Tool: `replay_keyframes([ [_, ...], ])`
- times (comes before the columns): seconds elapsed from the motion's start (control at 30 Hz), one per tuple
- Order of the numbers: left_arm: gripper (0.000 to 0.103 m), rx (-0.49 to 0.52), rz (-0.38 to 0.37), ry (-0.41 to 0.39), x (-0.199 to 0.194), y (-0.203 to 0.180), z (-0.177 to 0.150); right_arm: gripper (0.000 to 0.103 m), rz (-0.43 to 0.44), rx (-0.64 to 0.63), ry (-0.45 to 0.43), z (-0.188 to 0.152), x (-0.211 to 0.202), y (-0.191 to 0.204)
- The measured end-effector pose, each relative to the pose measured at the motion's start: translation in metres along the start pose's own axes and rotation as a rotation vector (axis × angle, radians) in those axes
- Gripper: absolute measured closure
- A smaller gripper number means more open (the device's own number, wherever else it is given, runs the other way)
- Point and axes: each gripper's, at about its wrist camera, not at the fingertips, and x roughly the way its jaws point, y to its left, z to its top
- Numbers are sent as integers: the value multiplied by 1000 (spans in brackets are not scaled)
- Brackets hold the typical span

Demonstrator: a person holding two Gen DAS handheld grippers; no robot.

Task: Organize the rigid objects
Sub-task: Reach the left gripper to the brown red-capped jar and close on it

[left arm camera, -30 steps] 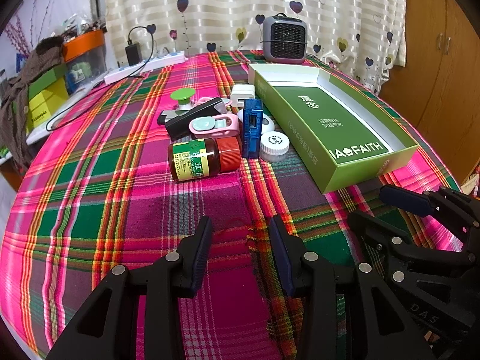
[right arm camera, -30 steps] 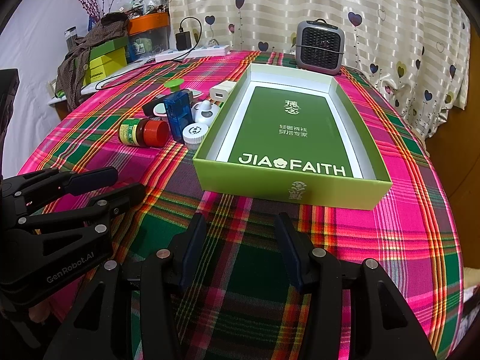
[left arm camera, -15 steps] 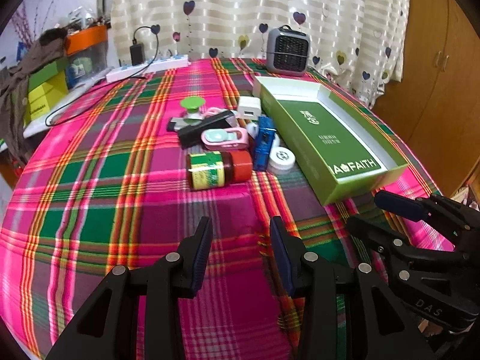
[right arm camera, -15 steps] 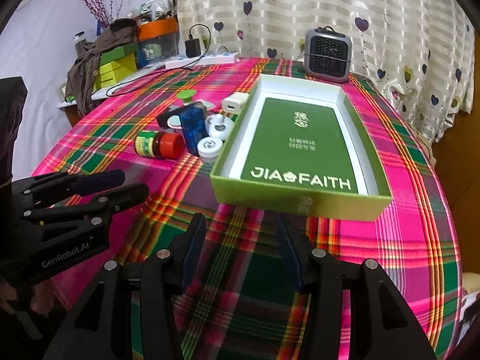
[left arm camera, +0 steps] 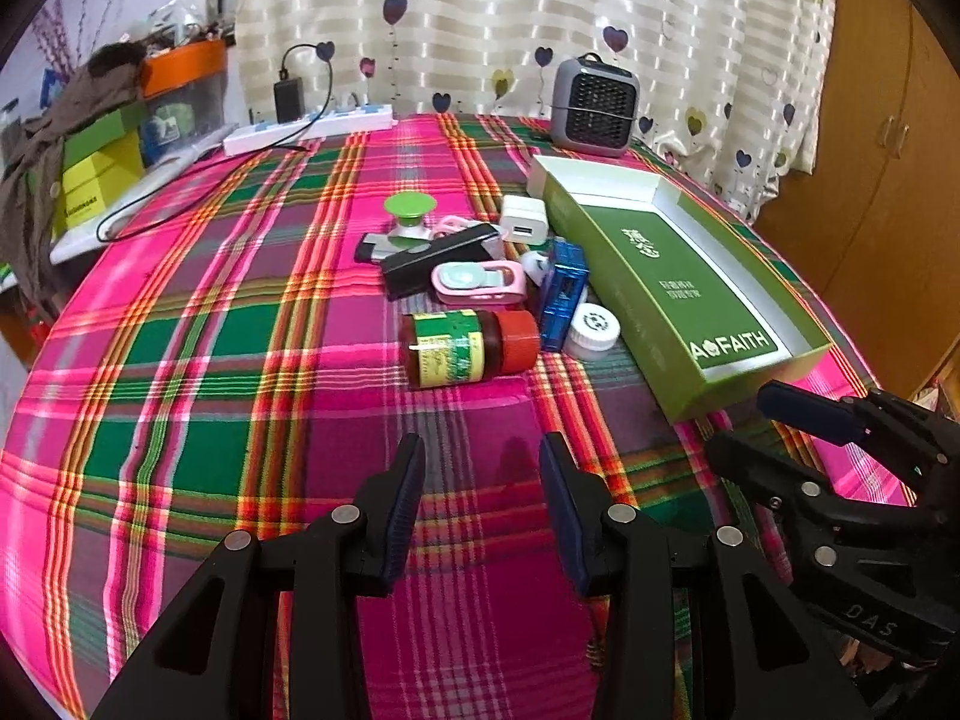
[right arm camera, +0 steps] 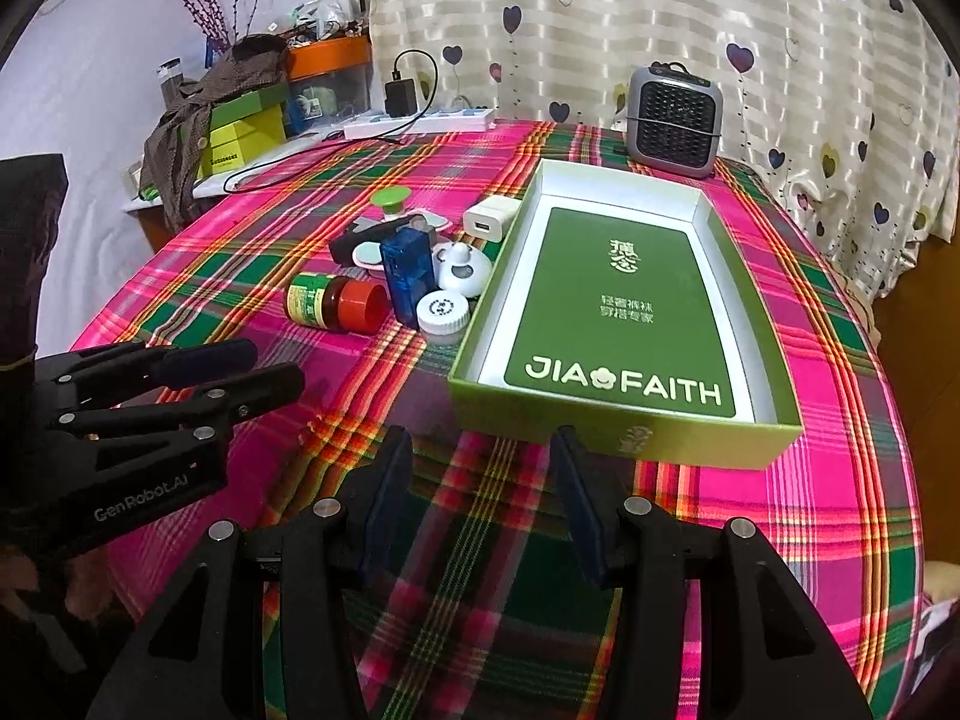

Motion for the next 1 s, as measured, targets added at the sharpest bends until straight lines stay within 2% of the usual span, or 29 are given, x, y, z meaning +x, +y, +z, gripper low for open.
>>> replay_keyframes([
  [0.27,64,-45,6,-6,2,20,9,54,11,-23,-19,11,-1,9],
  [0.63,64,-67,-29,-28,9,39,27,54,20,-40,-29,22,1,14],
  [1.0,64,40,-112,-42,27,34,50,54,27,-48,-34,27,2,16],
])
